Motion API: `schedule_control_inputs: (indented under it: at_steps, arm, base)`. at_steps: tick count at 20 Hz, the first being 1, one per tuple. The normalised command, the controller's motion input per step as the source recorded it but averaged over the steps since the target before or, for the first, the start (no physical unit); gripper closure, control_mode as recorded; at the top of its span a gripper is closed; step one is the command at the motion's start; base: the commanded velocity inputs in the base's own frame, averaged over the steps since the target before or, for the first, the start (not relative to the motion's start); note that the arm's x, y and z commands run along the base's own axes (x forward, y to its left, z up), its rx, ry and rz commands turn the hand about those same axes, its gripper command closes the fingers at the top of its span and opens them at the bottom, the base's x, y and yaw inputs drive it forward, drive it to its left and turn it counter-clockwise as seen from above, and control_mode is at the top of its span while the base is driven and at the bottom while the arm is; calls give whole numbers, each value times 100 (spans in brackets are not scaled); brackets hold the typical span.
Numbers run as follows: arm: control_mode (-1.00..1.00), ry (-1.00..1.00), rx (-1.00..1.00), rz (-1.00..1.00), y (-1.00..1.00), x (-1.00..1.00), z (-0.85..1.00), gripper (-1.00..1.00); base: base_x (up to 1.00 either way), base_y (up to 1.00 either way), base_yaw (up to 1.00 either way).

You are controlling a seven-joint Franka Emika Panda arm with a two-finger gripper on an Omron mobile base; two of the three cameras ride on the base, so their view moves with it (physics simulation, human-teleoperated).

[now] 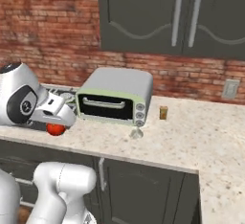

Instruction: Place the tomato and garlic inside the fridge drawer. Close the drawer after placing the vegetables.

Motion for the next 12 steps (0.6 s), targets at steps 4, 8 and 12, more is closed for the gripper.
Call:
schedule_control_inputs:
  at_steps: [4, 8, 12]
  arm:
    - [100, 0, 0, 0, 0, 0, 0, 100]
    - [100, 0, 0, 0, 0, 0, 0, 100]
    - [100, 0, 0, 0, 0, 0, 0, 100]
  base:
    - [-56, 100, 35]
    - [-11, 100, 43]
    - [-3, 100, 47]
